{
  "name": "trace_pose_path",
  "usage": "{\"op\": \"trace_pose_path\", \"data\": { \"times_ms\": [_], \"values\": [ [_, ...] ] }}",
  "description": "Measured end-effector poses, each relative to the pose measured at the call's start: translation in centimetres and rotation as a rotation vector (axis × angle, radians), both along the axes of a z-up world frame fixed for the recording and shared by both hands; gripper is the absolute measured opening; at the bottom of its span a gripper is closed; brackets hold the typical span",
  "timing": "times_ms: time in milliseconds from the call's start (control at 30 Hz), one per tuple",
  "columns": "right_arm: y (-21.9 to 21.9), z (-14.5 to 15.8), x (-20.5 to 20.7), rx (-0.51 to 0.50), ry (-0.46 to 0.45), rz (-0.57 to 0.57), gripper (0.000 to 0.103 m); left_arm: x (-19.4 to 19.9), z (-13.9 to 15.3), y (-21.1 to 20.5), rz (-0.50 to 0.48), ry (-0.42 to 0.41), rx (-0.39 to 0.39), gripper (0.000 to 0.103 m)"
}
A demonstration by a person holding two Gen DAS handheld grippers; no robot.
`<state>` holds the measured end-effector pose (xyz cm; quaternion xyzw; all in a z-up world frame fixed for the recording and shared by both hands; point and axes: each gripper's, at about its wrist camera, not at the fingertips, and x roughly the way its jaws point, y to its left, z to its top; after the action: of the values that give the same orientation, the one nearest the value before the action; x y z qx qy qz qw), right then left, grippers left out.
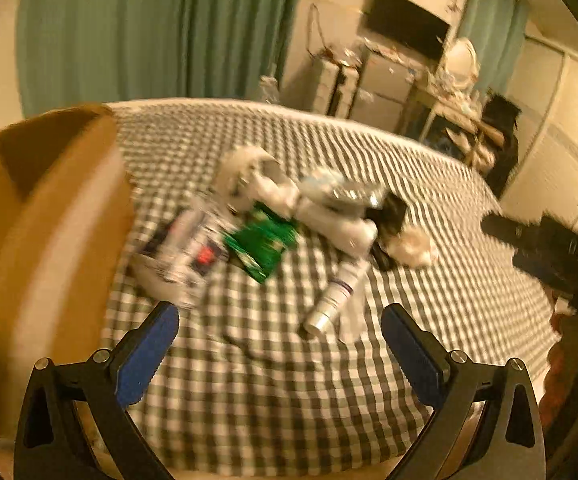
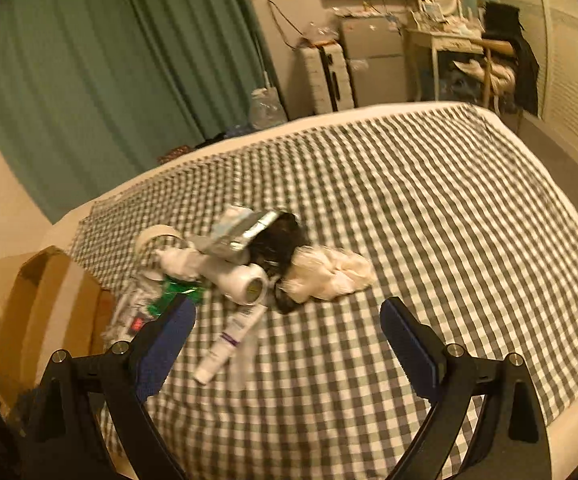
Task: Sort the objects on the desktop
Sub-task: 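Return to the pile and grasp the white toothpaste tube with the left tool, then grasp the white lace scrunchie with the right tool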
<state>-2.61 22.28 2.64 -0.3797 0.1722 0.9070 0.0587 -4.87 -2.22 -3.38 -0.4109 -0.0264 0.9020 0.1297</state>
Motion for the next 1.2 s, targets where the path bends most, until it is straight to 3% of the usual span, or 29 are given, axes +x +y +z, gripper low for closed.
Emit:
{"op": "trace_pose_path", "data": {
  "times_ms": [233, 400, 533, 600, 667, 733, 800, 867, 1000, 1200],
  "values": [
    [2.4, -2.4, -2.2, 0.015, -0.006, 0.004, 0.094, -2.9, -3.9, 5.2, -0.118, -0.006, -0.135, 0.103],
    [2.6, -4.2, -4.5, 0.039, -0.043, 0.04, 0.094, -5.5, -6.7, 7.1, -0.163, -0.04, -0.151, 0.1],
    [2.5, -5.8, -6.8, 0.065, -0.077, 0.078, 0.094, -6.7, -8.5, 8.0, -0.206, -0.099, -0.151, 0.063],
    [2.5, -6.4, -7.8, 0.073, -0.09, 0.095, 0.094, -6.8, -8.6, 7.9, -0.219, -0.091, -0.13, 0.06],
    [2.4, -7.0, -8.7, 0.077, -0.105, 0.111, 0.094, -7.0, -8.5, 7.6, -0.223, -0.106, -0.099, 0.042],
    [2.4, -7.6, -9.3, 0.067, -0.126, 0.12, 0.085, -7.2, -8.4, 7.2, -0.222, -0.13, -0.073, 0.036],
    [2.3, -8.5, -9.8, 0.061, -0.173, 0.123, 0.067, -7.1, -8.3, 7.1, -0.229, -0.133, -0.077, 0.034],
    [2.3, -9.1, -9.7, 0.055, -0.209, 0.128, 0.057, -6.8, -8.2, 7.0, -0.239, -0.129, -0.089, 0.03],
    [2.5, -8.6, -8.7, 0.045, -0.199, 0.122, 0.026, -6.3, -7.9, 6.3, -0.22, -0.143, -0.073, 0.029],
    [2.6, -7.2, -6.2, 0.002, -0.172, 0.118, 0.013, -5.1, -6.7, 4.4, -0.165, -0.147, -0.041, 0.028]
  ]
}}
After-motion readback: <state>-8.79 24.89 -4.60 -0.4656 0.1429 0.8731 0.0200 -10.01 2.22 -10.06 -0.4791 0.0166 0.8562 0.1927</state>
